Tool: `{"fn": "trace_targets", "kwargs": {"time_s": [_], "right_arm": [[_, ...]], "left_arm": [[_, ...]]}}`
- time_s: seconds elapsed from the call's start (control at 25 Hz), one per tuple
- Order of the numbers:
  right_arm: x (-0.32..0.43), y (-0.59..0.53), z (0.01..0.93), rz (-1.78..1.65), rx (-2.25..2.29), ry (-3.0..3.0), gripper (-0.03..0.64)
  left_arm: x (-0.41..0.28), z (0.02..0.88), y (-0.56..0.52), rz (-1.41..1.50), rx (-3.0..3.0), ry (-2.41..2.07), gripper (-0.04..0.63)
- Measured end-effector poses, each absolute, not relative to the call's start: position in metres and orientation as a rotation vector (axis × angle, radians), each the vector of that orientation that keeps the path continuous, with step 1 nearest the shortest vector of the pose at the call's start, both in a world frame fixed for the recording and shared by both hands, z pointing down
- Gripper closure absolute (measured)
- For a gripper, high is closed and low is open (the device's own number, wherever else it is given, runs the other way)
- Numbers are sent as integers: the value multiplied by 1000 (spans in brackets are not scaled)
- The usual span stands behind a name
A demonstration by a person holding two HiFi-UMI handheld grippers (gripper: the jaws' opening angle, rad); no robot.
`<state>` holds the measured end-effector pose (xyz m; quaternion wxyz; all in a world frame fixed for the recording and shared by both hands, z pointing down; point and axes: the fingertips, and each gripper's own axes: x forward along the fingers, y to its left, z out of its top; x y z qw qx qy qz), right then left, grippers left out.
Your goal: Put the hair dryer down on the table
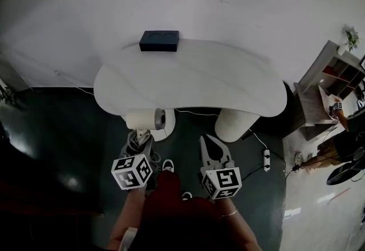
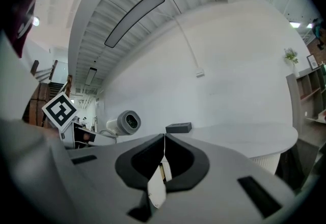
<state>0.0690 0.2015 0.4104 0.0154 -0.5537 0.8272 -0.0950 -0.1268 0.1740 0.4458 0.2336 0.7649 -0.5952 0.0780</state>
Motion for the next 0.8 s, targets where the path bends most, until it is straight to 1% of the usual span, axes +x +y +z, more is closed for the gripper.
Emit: {"fn": "trace_targets", "kwargs": {"time_s": [0.36, 0.8], "right_arm": [[81, 153, 419, -319, -1784, 2542, 601], [61, 66, 437, -391, -1780, 2549, 601]], "left_arm": [[-127, 455, 119, 231, 2089, -1632, 394], [-137, 474, 36, 279, 2069, -1603, 394]]}}
